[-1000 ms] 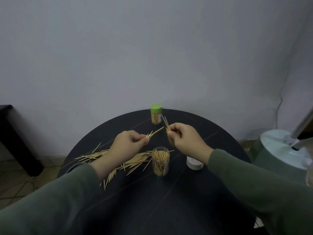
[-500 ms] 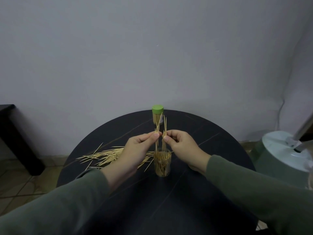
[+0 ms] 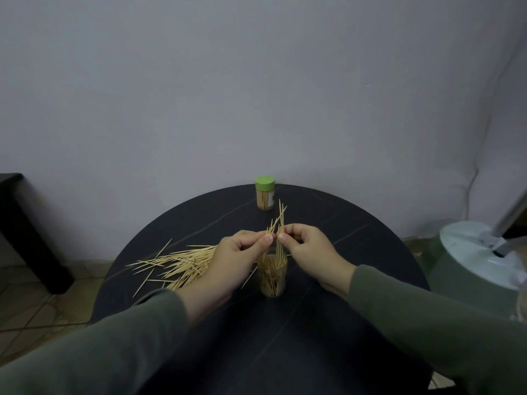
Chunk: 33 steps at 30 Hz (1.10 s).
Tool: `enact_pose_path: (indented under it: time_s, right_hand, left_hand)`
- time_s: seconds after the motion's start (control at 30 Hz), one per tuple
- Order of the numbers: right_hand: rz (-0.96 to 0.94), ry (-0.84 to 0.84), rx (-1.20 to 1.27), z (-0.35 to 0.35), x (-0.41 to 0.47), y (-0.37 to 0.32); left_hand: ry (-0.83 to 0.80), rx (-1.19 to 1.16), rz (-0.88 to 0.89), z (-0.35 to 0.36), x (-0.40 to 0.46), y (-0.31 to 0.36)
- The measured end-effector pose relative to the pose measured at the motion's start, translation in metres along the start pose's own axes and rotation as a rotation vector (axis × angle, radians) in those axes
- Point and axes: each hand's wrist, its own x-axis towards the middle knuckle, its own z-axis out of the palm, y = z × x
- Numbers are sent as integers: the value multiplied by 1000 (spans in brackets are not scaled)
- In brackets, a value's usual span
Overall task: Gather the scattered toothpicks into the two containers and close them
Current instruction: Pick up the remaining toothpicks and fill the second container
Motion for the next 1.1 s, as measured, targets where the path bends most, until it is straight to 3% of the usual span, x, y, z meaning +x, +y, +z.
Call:
enact_pose_path:
  time_s: [0.47,0.73,1.1]
  right_hand:
    - [-12,-34,-135,-4,-4,0]
    - [-49,-5,-313,2,-5,3]
    - [-31,-11,-380,2,-3,1]
  left_hand:
    - [-84,424,63,-9,2,-3]
    - [-85,862,283,-12,0,8]
    - [-3,916,275,-14,1,19]
